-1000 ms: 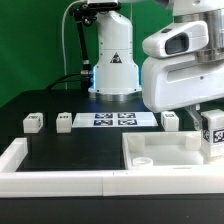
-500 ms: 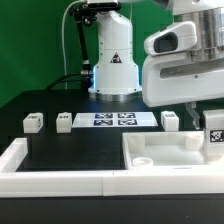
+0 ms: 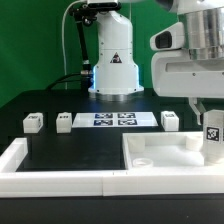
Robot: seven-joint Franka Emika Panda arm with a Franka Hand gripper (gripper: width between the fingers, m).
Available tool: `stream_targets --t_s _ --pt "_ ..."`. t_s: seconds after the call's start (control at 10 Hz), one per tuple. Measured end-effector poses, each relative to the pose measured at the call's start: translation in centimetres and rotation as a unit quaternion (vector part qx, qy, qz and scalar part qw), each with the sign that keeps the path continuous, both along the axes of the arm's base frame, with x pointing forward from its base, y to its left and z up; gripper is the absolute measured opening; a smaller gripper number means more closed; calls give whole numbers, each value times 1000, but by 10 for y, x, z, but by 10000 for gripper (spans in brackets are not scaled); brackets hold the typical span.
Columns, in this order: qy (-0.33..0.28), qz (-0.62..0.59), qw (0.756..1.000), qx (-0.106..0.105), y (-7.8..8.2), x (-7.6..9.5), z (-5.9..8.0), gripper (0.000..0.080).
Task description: Assemble square table
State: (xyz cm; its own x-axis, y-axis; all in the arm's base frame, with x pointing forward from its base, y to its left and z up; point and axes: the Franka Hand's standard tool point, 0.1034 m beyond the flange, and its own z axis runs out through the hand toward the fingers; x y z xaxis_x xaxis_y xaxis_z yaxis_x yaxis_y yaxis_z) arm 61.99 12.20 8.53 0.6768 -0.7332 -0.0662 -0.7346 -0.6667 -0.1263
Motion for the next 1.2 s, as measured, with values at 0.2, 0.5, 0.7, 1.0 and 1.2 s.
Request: stream_targets --t_s 0.2,0.5,0.7,1.0,1.2 --pt "11 -56 998 3 4 -2 -1 297" --pt "4 -4 1000 0 3 -1 0 542" --pt "-6 83 997 -4 4 -1 1 643" --pt "-23 217 976 -17 11 -2 1 648" --pt "-30 291 956 -25 16 -3 1 649"
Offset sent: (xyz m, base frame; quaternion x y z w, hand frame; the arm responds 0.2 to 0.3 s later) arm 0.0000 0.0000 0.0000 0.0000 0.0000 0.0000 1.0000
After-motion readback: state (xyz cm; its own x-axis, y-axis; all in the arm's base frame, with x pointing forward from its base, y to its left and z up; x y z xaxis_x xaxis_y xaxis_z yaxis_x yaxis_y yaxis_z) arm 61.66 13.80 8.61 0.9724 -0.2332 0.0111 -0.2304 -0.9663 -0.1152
